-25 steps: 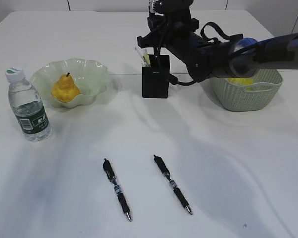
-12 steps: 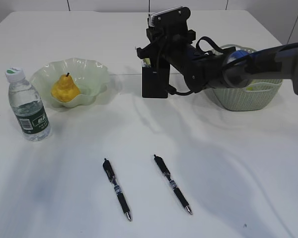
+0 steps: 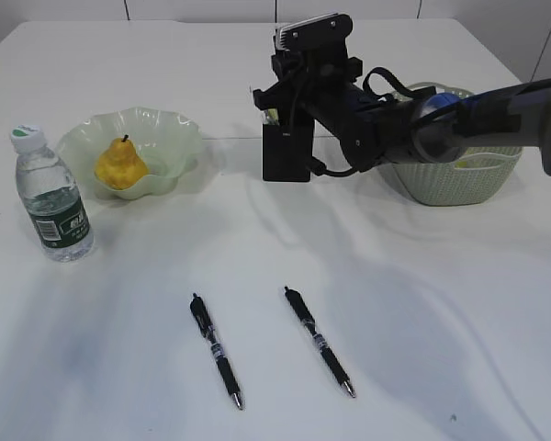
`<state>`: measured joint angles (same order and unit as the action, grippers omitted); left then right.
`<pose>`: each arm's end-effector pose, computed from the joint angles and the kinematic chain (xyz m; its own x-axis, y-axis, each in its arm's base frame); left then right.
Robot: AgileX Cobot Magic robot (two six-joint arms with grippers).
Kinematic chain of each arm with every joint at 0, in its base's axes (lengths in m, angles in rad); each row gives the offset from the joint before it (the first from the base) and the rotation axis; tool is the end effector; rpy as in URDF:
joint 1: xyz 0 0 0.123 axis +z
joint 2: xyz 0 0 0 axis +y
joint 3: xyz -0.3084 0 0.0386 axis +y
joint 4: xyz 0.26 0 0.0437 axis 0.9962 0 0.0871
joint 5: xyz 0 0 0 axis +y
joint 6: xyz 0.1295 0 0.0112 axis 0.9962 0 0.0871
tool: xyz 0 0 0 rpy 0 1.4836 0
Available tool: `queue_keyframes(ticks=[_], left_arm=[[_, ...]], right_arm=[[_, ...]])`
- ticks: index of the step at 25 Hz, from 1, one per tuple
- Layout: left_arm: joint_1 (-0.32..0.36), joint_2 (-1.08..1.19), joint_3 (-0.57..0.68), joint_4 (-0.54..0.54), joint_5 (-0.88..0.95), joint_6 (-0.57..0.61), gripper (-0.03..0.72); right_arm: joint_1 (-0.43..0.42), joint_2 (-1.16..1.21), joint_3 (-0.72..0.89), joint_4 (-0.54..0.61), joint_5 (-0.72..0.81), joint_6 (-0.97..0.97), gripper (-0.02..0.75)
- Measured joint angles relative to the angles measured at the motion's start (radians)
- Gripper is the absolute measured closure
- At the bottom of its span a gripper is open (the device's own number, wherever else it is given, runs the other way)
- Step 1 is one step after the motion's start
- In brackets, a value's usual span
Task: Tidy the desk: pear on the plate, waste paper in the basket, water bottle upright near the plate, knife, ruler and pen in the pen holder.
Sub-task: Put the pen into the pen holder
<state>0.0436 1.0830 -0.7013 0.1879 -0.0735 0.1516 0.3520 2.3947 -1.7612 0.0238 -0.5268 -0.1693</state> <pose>0.2737 0.0102 0.3285 -0.2178 0.3233 -0.9209 0.0447 0.9458 0.3215 0.5805 0.2116 0.1828 0.0312 -0.1464 -0.9887 -0.3326 0.9313 -0.1484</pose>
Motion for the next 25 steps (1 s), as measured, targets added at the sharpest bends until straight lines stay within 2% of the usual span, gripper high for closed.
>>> queue_keyframes(ticks=[19,25], left_arm=[[0.0,0.0,0.0,0.0,-0.019,0.0,0.347],[0.0,0.0,0.0,0.001,-0.019,0.0,0.347]], right_arm=[[0.0,0.0,0.0,0.006,0.013,0.0,0.535],[0.0,0.0,-0.036,0.006,0.11,0.002,0.528]])
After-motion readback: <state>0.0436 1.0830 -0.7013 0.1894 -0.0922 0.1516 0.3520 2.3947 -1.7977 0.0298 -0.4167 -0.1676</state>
